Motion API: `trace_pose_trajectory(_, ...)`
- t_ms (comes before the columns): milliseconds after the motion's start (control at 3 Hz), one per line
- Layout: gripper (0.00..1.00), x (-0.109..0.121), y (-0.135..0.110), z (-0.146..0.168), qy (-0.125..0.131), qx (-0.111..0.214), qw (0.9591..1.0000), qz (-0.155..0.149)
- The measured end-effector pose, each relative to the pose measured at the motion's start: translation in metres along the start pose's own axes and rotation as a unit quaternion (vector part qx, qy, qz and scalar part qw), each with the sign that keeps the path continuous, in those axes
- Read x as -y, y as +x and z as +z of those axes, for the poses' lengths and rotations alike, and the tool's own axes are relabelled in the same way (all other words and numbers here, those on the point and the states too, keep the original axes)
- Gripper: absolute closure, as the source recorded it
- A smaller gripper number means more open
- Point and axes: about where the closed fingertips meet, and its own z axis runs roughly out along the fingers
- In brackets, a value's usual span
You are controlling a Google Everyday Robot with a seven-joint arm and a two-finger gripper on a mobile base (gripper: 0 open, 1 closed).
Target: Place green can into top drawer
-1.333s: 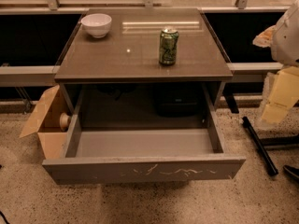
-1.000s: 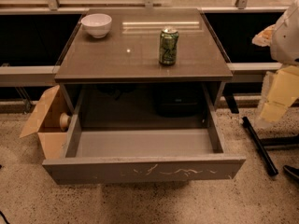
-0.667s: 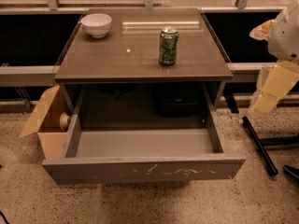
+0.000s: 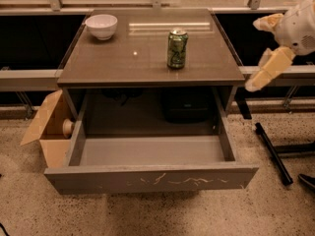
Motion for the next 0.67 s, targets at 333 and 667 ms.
trace_pose_trajectory(333,0.0,0.0264,-0.0041,0.0263,-0.003,0.053,0.9983,0.023)
trace_pose_trajectory(667,0.0,0.0265,-0.0041,0.0263,-0.003,0.053,0.9983,0.023)
